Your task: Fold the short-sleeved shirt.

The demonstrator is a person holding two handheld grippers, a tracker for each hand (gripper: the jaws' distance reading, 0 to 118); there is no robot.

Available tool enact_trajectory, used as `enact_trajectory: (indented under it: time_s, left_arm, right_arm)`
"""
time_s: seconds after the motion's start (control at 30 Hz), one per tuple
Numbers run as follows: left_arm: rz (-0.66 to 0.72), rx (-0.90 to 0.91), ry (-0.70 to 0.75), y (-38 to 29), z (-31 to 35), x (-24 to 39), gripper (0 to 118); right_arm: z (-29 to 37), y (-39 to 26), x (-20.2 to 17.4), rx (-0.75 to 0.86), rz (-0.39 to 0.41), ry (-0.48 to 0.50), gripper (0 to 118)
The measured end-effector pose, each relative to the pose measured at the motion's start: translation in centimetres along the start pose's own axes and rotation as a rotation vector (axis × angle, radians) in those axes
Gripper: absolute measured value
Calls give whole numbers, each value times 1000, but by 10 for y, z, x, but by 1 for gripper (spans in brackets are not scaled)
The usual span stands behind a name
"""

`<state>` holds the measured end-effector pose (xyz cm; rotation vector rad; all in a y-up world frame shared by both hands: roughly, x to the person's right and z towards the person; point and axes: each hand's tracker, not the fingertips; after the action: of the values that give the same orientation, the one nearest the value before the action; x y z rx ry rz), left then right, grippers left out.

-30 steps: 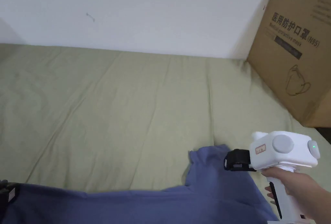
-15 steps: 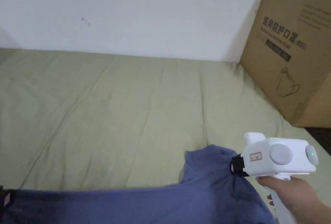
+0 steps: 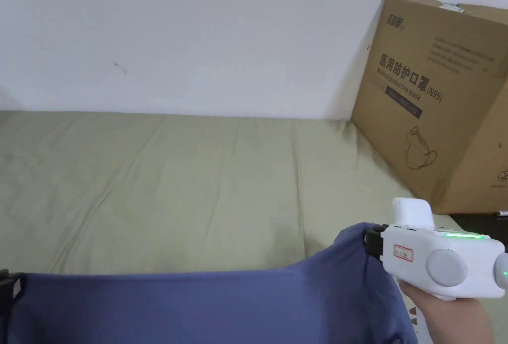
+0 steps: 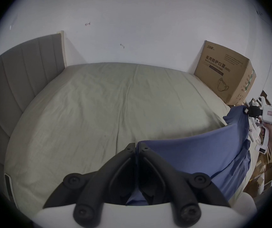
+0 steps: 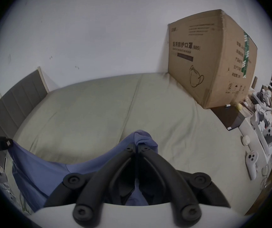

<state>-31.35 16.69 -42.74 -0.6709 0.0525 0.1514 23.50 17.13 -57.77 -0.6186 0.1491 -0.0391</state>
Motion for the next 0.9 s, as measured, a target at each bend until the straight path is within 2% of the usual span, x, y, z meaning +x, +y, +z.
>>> enact_trajectory:
  time_s: [0.2,0.43,0.57,0.7,0.73,0.77,0.8,0.83,0.87,0.9]
  left_arm:
    - [-9,-65,-43,-37,30,-5,1]
    - [-22,-146,-110,-110,83,-10,1]
    - [-22,-225,-115,-143,86,-11,3]
    - [-36,-260,-49,-158,70,-9,16]
    - [-44,-263,-14,-159,68,-7,33]
    - [-39,-270,3,-159,67,-7,55]
    - [-34,-267,40,-160,67,-11,88]
    - [-24,-242,43,-159,71,-12,108]
    - [-11,-177,45,-155,81,-12,115]
    - [-7,-95,40,-149,93,-10,114]
  right_arm:
    - [66,-44,19,-29,17,49,1]
    - [165,-141,50,-182,-75,94,1]
    - [160,-187,55,-293,-78,59,2]
    - [126,-201,48,-319,-70,-8,15]
    - [123,-200,46,-311,-77,-33,30]
    - [123,-197,44,-308,-78,-40,51]
    - [124,-192,42,-301,-69,-66,81]
    - [129,-187,41,-286,-58,-61,96]
    - [137,-180,39,-244,-34,-57,102]
    - [146,-171,34,-206,-5,-63,104]
